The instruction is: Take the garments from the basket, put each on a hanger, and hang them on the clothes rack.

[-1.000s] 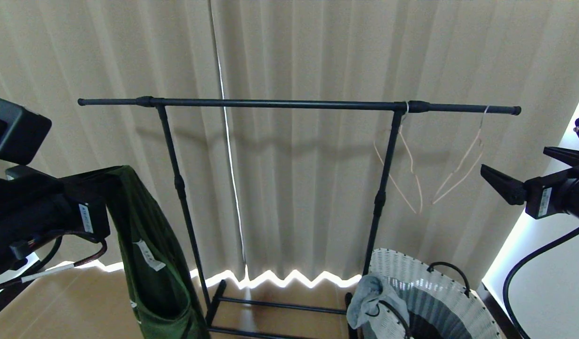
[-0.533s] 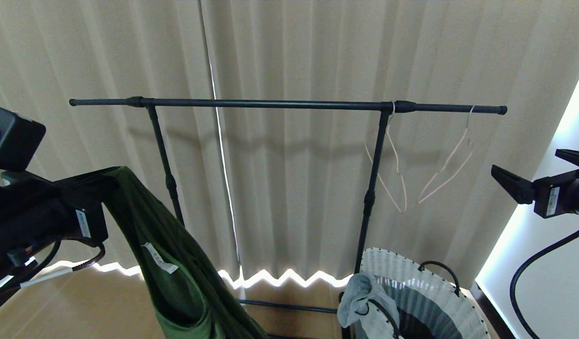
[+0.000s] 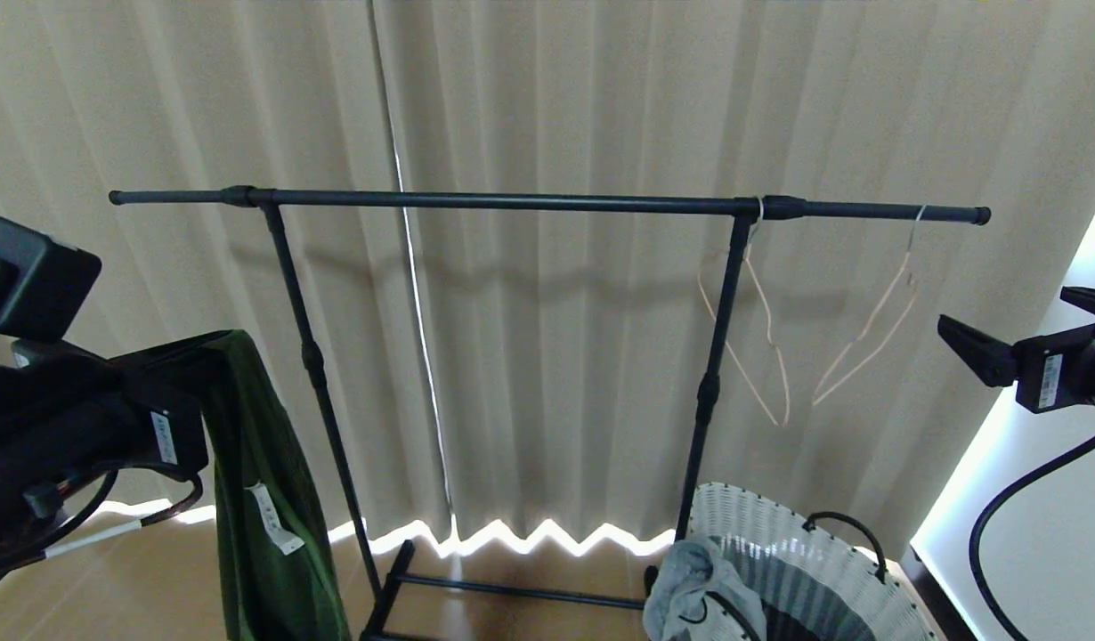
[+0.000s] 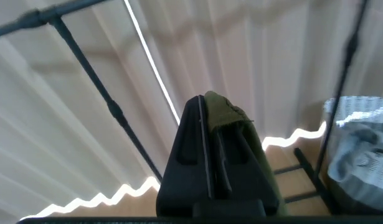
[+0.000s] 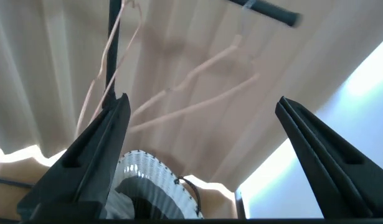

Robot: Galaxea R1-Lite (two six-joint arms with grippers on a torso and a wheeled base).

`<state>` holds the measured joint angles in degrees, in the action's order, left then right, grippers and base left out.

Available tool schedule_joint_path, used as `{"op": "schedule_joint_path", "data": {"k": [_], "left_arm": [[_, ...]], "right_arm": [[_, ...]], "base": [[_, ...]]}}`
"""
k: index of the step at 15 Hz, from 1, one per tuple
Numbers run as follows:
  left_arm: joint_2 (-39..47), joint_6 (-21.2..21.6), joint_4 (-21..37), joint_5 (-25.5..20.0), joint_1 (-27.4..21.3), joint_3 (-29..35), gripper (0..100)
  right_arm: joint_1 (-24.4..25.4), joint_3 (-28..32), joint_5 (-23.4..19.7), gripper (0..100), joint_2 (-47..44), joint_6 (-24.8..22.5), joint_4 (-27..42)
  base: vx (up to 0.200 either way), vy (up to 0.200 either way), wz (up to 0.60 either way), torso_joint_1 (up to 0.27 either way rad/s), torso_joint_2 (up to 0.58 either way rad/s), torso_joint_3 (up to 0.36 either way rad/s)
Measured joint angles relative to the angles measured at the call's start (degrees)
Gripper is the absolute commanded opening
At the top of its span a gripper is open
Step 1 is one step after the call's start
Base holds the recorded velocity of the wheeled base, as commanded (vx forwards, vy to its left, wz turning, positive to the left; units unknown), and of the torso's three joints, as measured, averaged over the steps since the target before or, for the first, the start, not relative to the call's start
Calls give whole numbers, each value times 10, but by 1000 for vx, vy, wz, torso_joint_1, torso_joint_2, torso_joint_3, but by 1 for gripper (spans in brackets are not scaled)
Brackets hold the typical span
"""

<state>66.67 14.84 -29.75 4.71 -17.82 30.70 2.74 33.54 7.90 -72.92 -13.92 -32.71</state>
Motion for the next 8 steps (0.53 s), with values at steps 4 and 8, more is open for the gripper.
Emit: {"op": "schedule_joint_path", "data": {"k": [4,8], "left_arm": [[0,0,-1,0,0,-6,0],[-1,2,-1,0,-1,-16,0]], "right_arm": [[-19,0,0,100,-12,0,-2],[-29,0,0,100,-32,1,-1]], "base": [[200,0,0,0,0,2],[150,0,0,-1,4,2]]}}
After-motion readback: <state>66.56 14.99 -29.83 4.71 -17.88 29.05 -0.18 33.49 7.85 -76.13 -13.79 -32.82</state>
